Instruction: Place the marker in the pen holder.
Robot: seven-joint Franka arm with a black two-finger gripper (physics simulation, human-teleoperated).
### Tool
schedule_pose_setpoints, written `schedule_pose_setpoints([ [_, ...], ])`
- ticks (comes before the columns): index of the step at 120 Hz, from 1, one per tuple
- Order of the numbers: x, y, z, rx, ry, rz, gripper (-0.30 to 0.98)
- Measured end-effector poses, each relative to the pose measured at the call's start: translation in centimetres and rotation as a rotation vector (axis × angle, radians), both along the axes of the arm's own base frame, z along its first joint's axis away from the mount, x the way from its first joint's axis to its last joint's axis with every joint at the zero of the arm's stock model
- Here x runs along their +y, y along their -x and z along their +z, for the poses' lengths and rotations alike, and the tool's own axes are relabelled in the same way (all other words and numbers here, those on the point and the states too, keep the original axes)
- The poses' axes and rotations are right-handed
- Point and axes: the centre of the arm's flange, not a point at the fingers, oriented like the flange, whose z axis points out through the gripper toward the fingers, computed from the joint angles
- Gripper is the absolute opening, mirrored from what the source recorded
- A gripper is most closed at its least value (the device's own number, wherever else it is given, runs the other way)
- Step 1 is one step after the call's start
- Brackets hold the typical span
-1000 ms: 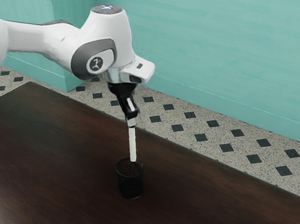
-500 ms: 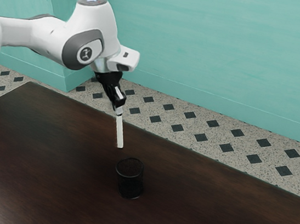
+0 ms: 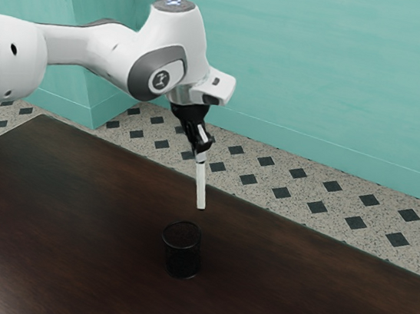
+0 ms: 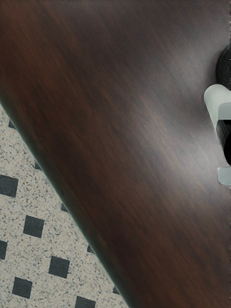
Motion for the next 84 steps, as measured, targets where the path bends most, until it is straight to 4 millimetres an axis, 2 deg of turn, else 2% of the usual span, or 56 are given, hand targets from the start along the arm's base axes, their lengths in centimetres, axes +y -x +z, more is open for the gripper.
schedule_pose_setpoints([
  [22,0.3,0.6,-1.3,0.044,-0.009,0.002,-0.1],
  [44,-0.2,1.8,-0.8,0.076,-0.008,-0.013,-0.1],
  [64,-0.3,2.7,-1.4,0.117,-0.013,-0.02,-0.1],
  [84,-0.2,3.0,-3.0,0.157,-0.025,-0.022,-0.1],
])
